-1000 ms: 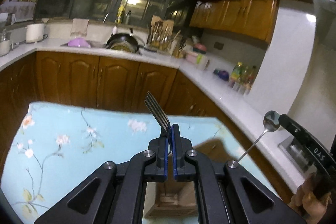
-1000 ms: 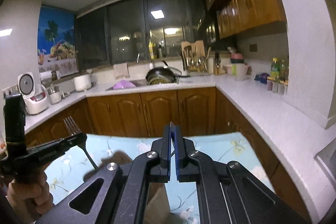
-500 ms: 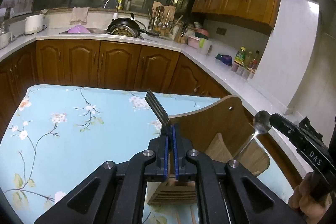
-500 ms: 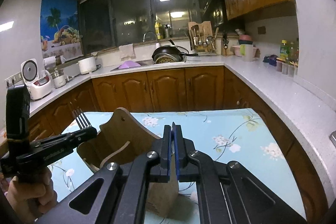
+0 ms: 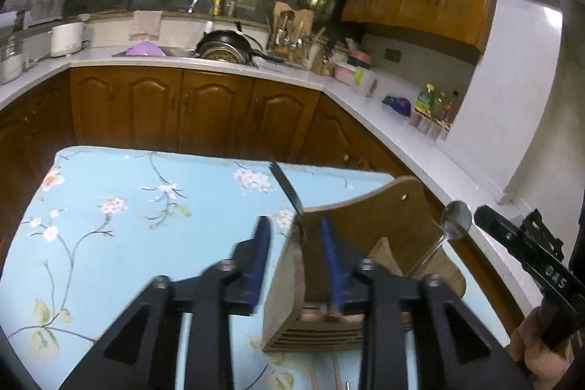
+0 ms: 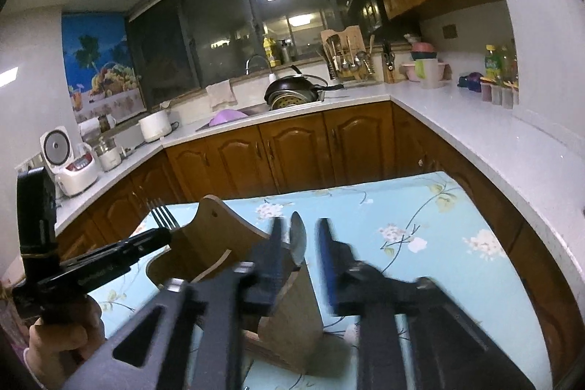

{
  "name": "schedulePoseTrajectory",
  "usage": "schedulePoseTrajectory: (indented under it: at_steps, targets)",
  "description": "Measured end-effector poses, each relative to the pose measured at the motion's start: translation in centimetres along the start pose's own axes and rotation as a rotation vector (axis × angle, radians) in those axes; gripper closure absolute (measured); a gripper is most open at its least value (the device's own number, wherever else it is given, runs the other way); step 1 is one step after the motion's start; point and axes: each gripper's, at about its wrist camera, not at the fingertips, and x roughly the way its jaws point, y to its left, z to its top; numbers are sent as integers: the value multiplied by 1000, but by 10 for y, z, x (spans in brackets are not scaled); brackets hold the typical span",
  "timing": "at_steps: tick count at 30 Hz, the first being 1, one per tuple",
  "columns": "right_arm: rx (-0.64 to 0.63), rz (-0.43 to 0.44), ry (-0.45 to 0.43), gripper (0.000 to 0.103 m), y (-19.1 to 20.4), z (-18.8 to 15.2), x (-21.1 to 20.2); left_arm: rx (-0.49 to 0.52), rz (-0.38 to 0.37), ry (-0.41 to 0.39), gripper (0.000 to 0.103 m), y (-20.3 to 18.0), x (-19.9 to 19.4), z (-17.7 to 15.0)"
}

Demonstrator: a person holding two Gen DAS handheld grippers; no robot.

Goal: Organize utensils
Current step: 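Move both open tools back down to the remaining utensils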

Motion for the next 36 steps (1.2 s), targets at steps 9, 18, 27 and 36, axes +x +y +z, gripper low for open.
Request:
schedulePoseTrajectory:
  at_steps: [9, 18, 27, 36]
  targets:
    - [98, 50, -38, 9, -6, -17, -59, -53, 48, -46, 33, 23, -68, -29]
    - [137, 68, 18, 4, 13, -71, -105, -133, 87, -23, 23, 43, -152, -92]
    - [119, 56, 88, 3, 38, -128, -127, -127, 139, 14, 21, 44, -221, -147]
    - [105, 62, 136, 3, 46, -153, -133, -107, 148, 91, 21, 37, -236, -168]
